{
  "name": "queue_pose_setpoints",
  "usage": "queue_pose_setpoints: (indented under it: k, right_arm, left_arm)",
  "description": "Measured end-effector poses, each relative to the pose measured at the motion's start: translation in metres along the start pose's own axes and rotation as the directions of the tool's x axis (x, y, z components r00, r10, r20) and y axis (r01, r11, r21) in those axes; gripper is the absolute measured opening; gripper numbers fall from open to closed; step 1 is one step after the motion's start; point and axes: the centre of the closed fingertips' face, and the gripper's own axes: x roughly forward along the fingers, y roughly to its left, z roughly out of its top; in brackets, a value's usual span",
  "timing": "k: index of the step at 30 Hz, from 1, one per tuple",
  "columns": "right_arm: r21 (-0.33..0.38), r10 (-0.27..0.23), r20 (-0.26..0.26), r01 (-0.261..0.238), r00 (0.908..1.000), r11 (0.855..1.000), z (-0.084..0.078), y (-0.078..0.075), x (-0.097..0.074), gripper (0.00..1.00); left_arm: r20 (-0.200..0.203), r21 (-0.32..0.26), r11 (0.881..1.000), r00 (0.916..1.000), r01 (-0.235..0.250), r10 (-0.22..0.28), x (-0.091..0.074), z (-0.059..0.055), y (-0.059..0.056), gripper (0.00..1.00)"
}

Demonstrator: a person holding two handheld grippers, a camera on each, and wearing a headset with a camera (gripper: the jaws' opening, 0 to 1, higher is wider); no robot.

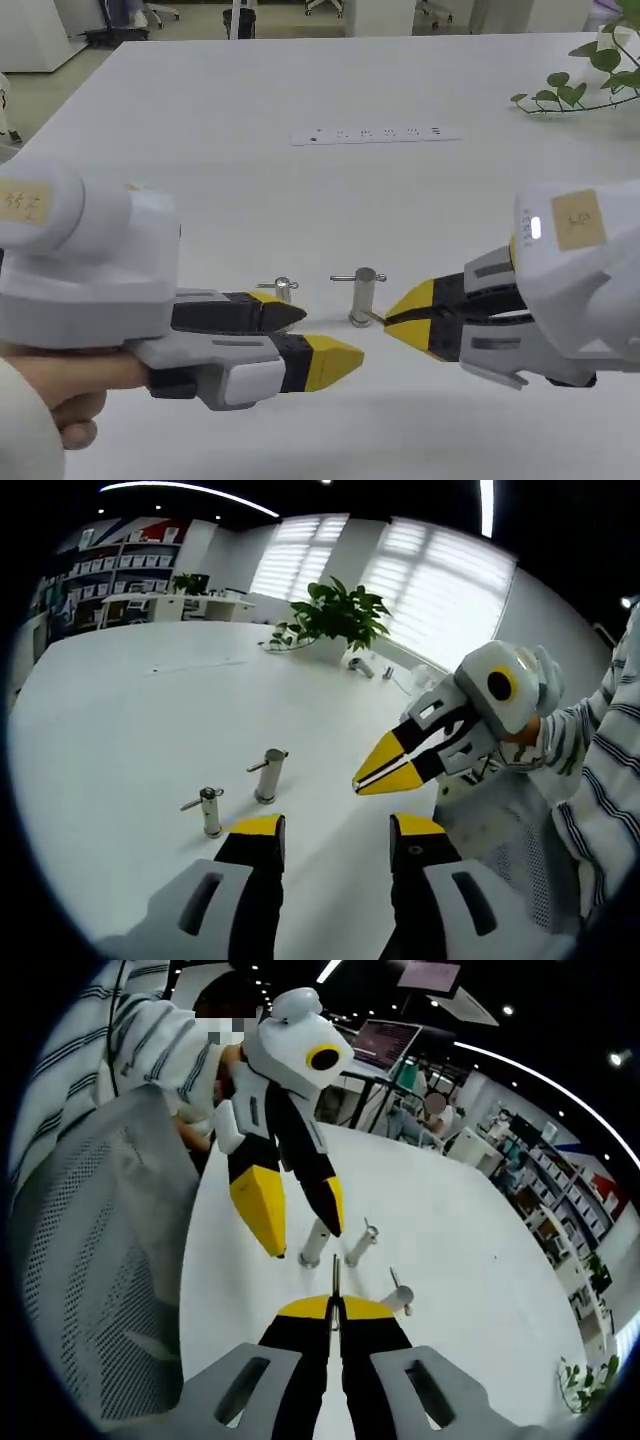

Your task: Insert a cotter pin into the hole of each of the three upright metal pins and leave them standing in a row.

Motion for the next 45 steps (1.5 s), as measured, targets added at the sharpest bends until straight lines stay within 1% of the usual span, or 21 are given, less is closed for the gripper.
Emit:
queue_pose_setpoints:
  k: [2,5,8,9,12,14,15,18,23,28,32,39,45]
  right_arm:
    - [0.009,0.005,0.006,-0.005,1.0000,1.000,0.000,0.004,0.001,0.03]
    - [0.003,0.010,0.004,-0.010,0.9999,1.000,0.000,0.009,0.002,0.03]
    - [0.008,0.016,0.005,-0.016,0.9999,1.000,0.000,0.013,0.003,0.03]
    - [0.018,0.022,0.008,-0.022,0.9997,1.000,0.000,0.015,0.003,0.03]
    - [0.008,0.020,0.012,-0.020,0.9997,1.000,0.002,0.017,0.002,0.03]
    - [0.008,0.019,0.012,-0.019,0.9997,1.000,0.001,0.019,0.002,0.03]
    - [0.008,0.021,0.011,-0.021,0.9997,1.000,0.001,0.020,0.003,0.03]
    - [-0.005,0.018,0.009,-0.018,0.9998,1.000,0.001,0.021,0.002,0.03]
    - [-0.019,0.017,0.013,-0.016,0.9998,1.000,0.003,0.022,0.002,0.03]
    - [-0.033,0.016,0.008,-0.016,0.9998,0.999,0.003,0.022,0.001,0.03]
    - [-0.043,0.016,0.000,-0.016,0.9999,0.999,0.001,0.022,0.002,0.03]
    - [-0.062,0.015,0.001,-0.015,0.9999,0.998,0.002,0.024,0.003,0.03]
    - [-0.080,0.012,0.000,-0.012,0.9999,0.997,0.003,0.023,0.003,0.03]
  left_arm:
    - [-0.002,-0.025,1.000,0.9999,0.014,-0.014,0.002,-0.001,-0.004,0.36]
    - [-0.011,-0.036,0.999,0.9998,0.018,-0.018,0.006,-0.004,-0.005,0.31]
    - [-0.023,-0.067,0.997,0.9993,0.027,-0.028,0.008,-0.007,-0.007,0.27]
    - [-0.025,-0.070,0.997,0.9992,0.028,-0.030,0.008,-0.008,-0.008,0.25]
    - [-0.019,-0.070,0.997,0.9994,0.027,-0.028,0.008,-0.008,-0.008,0.23]
    - [-0.016,-0.089,0.995,0.9991,0.037,-0.039,0.009,-0.008,-0.010,0.22]
    - [-0.014,-0.088,0.995,0.9992,0.037,-0.039,0.009,-0.007,-0.010,0.20]
    - [-0.017,-0.095,0.994,0.9988,0.045,-0.047,0.010,-0.008,-0.012,0.14]
    - [-0.028,-0.104,0.993,0.9979,0.056,-0.059,0.012,-0.011,-0.014,0.10]
    - [-0.027,-0.110,0.992,0.9978,0.057,-0.061,0.013,-0.011,-0.015,0.08]
    - [-0.025,-0.118,0.991,0.9971,0.068,-0.072,0.015,-0.011,-0.018,0.05]
    - [-0.003,-0.146,0.986,0.9962,0.085,-0.087,0.016,-0.008,-0.021,0.03]
    - [-0.007,-0.140,0.987,0.9965,0.081,-0.083,0.015,-0.009,-0.020,0.02]
